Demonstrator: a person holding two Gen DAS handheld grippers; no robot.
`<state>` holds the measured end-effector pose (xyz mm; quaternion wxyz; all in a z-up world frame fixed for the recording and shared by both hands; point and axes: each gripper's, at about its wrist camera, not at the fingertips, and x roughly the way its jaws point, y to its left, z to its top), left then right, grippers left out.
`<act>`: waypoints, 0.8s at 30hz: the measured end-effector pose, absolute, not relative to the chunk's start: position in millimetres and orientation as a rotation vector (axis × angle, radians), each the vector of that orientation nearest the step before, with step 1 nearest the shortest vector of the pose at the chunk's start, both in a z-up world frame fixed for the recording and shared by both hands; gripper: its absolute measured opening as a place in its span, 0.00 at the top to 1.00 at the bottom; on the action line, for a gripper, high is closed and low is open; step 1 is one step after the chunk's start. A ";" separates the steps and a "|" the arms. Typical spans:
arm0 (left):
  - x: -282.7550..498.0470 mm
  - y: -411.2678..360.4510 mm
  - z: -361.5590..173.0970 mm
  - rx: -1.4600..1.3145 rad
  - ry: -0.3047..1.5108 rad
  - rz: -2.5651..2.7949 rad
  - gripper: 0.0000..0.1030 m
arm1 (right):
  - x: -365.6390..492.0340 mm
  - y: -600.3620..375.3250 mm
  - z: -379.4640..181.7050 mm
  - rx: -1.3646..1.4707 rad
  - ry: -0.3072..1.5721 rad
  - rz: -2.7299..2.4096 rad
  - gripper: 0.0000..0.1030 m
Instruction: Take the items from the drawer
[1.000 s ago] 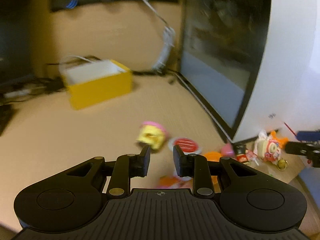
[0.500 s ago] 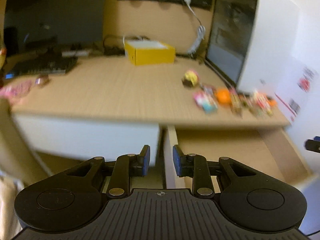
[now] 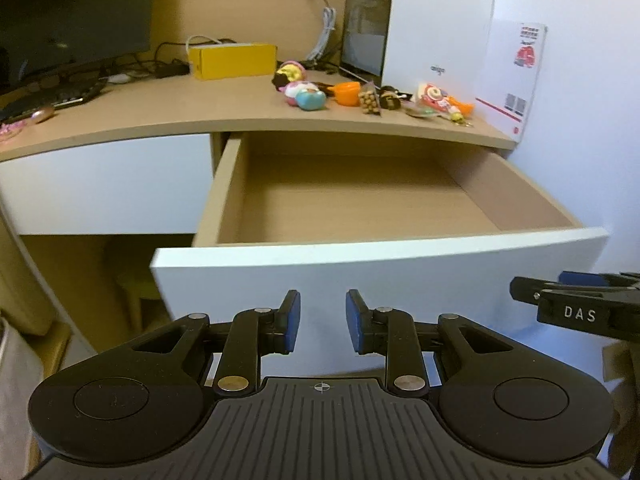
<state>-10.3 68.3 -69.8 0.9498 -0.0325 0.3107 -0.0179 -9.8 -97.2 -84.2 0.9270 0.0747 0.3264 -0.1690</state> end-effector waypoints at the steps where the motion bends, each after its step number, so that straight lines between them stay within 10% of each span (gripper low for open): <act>1: -7.2 65.5 -72.4 -0.071 0.618 -0.030 0.72 | -7.9 -99.8 -87.5 0.151 0.652 -0.354 0.37; 24: 142.9 63.3 -84.1 -0.066 0.548 0.080 0.73 | 124.9 -165.4 -104.9 0.181 0.576 -0.297 0.36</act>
